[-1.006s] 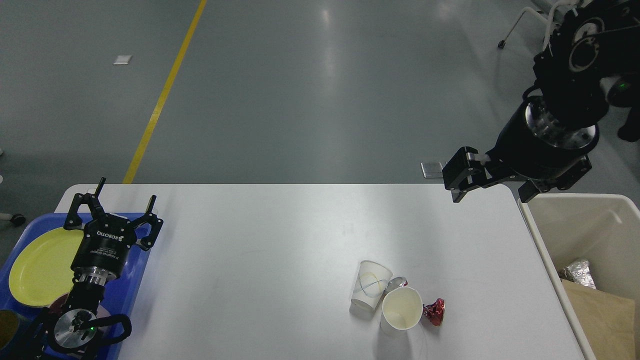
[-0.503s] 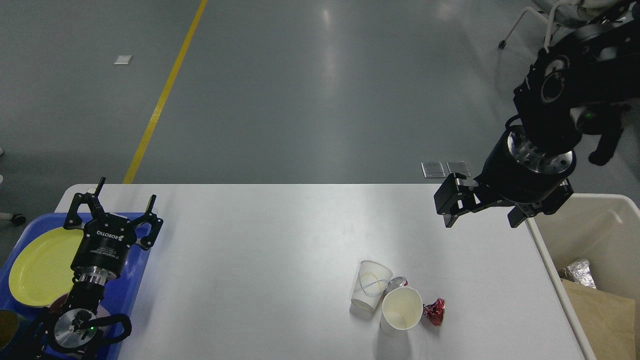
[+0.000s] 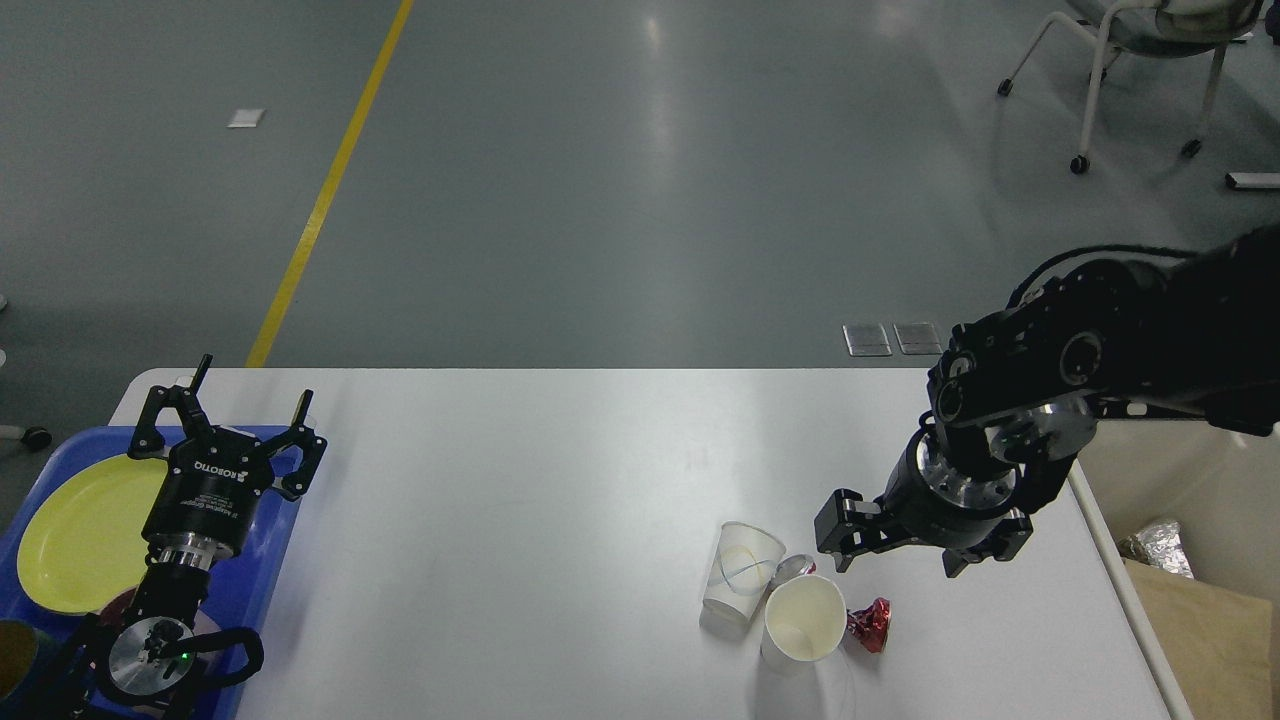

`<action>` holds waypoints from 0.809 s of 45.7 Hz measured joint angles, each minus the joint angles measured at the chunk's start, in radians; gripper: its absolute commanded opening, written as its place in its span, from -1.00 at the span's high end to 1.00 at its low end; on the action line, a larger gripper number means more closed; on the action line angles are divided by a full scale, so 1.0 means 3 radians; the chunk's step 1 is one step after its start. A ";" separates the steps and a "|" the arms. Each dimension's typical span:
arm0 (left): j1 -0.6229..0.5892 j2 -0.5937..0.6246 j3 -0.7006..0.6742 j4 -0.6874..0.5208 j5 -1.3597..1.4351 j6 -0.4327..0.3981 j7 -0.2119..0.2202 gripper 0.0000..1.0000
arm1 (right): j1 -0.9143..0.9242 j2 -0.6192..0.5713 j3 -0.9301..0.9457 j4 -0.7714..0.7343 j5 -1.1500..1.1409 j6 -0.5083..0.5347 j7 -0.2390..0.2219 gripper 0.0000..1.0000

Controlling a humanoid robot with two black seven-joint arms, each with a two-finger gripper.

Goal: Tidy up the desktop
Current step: 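Lower the right gripper onto the cream cup and grasp it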

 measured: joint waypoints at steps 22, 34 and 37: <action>0.0000 0.0000 0.0000 0.0000 0.0000 0.0000 0.0000 -0.93 | -0.0992 0.0309 0.0159 -0.0606 0.0012 -0.0529 -0.0003 -0.97; 0.0000 0.0000 0.0000 0.0000 0.0000 0.0000 0.0000 -0.93 | -0.1100 0.0376 0.0176 -0.0640 0.0026 -0.0632 0.0001 -0.55; 0.0000 0.0000 0.0000 0.0000 0.0000 0.0000 0.0000 -0.93 | -0.1104 0.0382 0.0181 -0.0641 0.0036 -0.0635 0.0001 -0.36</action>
